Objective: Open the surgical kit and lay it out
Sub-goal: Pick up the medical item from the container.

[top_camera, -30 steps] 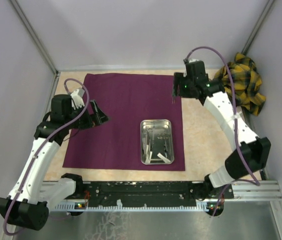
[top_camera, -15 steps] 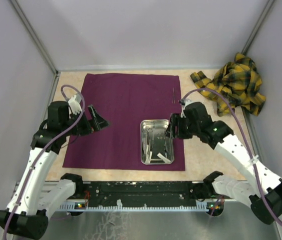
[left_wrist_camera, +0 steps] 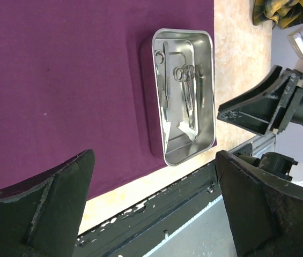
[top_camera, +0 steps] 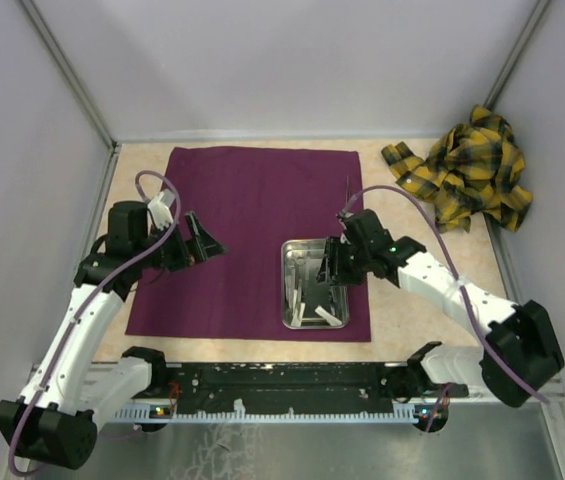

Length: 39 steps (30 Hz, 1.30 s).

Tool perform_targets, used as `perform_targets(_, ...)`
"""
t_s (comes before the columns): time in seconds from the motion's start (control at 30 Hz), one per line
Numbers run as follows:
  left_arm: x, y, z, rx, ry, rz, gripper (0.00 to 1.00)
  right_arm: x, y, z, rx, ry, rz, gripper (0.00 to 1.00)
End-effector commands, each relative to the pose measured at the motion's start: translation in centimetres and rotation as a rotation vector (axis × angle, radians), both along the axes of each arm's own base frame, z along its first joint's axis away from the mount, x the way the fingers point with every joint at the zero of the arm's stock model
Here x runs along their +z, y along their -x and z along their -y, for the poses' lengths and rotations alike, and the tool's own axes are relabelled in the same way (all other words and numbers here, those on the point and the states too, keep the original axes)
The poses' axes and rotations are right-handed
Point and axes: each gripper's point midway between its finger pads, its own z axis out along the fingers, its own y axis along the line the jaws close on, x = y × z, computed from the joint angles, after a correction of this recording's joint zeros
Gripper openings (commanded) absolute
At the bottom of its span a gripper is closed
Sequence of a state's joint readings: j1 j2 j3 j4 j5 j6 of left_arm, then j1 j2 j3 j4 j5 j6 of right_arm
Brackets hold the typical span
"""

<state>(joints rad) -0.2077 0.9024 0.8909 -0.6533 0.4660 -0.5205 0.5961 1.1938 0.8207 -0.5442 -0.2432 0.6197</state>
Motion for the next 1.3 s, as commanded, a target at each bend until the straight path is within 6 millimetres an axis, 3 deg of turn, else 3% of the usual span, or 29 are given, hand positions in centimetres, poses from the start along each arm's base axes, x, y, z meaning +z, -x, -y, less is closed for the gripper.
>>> perform_targets(0.0,0.4,-0.6,0.7,-0.052,0.014,0.055,1.0,2.3,-3.5,-2.8,0.006,-0.063,0.084,0.44)
perform_targets(0.2,-0.2,-1.1,0.4,-0.048,-0.013,0.076,1.0,0.5,-6.5,-4.1,0.004,-0.012,0.081,0.41)
perform_targets(0.33,-1.0,-1.4,0.3,-0.061,-0.039,0.065,0.99,-1.2,-7.8,-5.2,0.007,0.0,0.047,0.37)
perform_targets(0.53,-1.8,-2.0,0.3,-0.063,-0.058,0.053,1.0,-2.1,-9.8,-6.0,-0.001,0.027,0.058,0.34)
perform_targets(0.57,-2.0,-2.1,0.3,-0.065,-0.056,0.05,1.0,-3.3,-10.0,-6.1,0.0,0.045,0.037,0.34)
perform_targets(0.63,-2.0,-2.3,0.4,-0.068,-0.054,0.047,1.0,-3.8,-10.4,-6.4,0.005,0.05,0.031,0.34)
perform_targets(0.9,-2.5,-2.7,0.5,-0.068,-0.055,0.037,1.0,-5.5,-11.0,-6.9,0.012,0.072,0.008,0.31)
perform_targets(1.27,-3.0,-2.5,0.7,-0.076,-0.045,0.024,1.0,-6.4,-9.7,-7.6,0.035,0.094,-0.011,0.27)
